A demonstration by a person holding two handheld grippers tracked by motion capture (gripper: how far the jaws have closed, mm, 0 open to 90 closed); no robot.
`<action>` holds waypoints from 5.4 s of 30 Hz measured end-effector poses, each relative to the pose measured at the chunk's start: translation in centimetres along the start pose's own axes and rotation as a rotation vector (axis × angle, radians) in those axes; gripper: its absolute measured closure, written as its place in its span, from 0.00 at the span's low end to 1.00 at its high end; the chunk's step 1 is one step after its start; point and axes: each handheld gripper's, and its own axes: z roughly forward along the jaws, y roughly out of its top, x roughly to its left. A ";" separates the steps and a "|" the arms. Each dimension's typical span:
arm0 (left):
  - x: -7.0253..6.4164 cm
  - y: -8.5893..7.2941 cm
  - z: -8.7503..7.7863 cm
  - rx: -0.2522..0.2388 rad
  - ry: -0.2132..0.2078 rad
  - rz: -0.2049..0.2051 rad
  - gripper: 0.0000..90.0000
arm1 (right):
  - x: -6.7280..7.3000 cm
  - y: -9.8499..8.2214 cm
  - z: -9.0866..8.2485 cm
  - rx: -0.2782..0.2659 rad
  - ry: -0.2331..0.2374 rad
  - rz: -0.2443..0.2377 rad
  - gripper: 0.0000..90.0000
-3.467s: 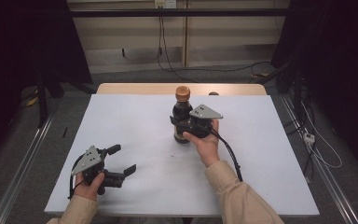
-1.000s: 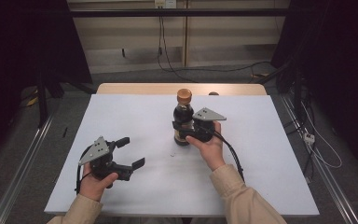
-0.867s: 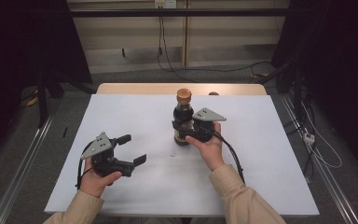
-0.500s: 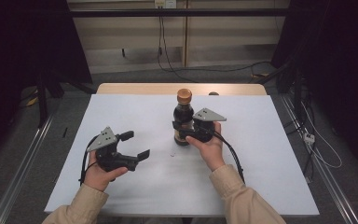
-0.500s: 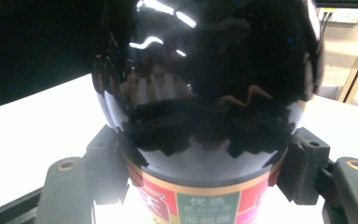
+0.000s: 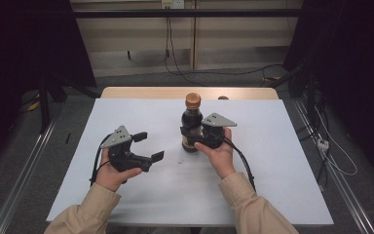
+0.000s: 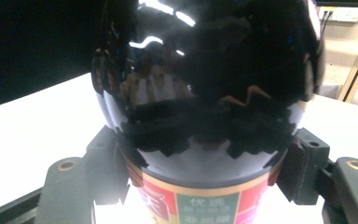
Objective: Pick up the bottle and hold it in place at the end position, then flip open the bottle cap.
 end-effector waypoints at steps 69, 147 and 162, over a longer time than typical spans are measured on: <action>0.0 8.1 5.0 0.058 -0.069 0.106 0.52 | -0.2 0.0 0.1 0.003 0.006 -0.001 0.34; 0.7 13.4 6.7 0.161 -0.079 0.101 1.00 | -0.1 0.0 0.1 0.006 0.010 -0.008 0.34; 0.6 14.2 7.1 0.184 -0.066 0.110 1.00 | -0.2 0.0 0.0 0.013 0.005 0.000 0.36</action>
